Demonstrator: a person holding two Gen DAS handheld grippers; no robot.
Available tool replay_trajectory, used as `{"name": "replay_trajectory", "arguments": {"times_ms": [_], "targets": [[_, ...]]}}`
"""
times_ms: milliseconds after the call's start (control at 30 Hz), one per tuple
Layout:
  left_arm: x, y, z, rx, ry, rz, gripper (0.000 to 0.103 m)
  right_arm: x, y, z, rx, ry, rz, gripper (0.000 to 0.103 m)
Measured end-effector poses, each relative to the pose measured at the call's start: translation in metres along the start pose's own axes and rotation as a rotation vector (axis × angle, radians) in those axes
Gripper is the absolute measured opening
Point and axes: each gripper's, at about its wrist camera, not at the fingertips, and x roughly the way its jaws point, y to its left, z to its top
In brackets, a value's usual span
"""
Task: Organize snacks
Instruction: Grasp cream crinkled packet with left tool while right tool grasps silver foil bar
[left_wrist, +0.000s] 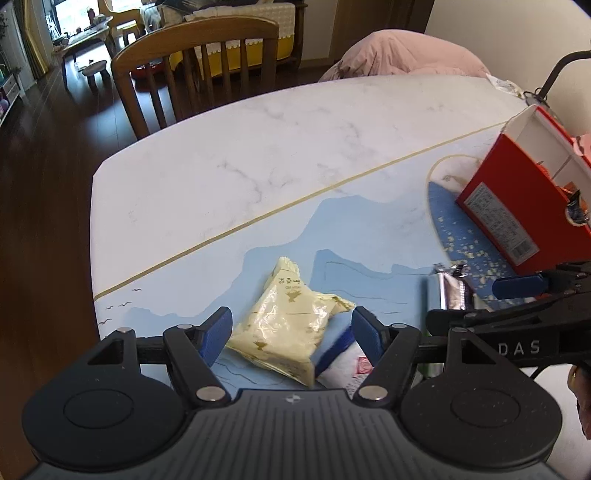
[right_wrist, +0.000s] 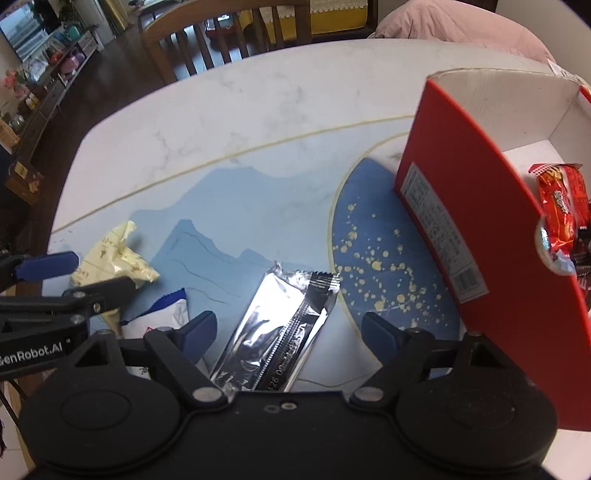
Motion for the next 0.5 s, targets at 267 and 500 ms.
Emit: {"name": "replay_trajectory", "arguments": {"times_ms": [267,500], "targets": [[0.01,0.008,-0.002,-0.051,0.002,-0.008,0.071,0.005,0.007,-0.009,-0.067,0.046,0.014,0.064],[0.012,0.012,-0.004,-0.116,0.012,-0.007,0.056,-0.001,0.002,-0.015,-0.107,0.039,0.03,0.051]]}}
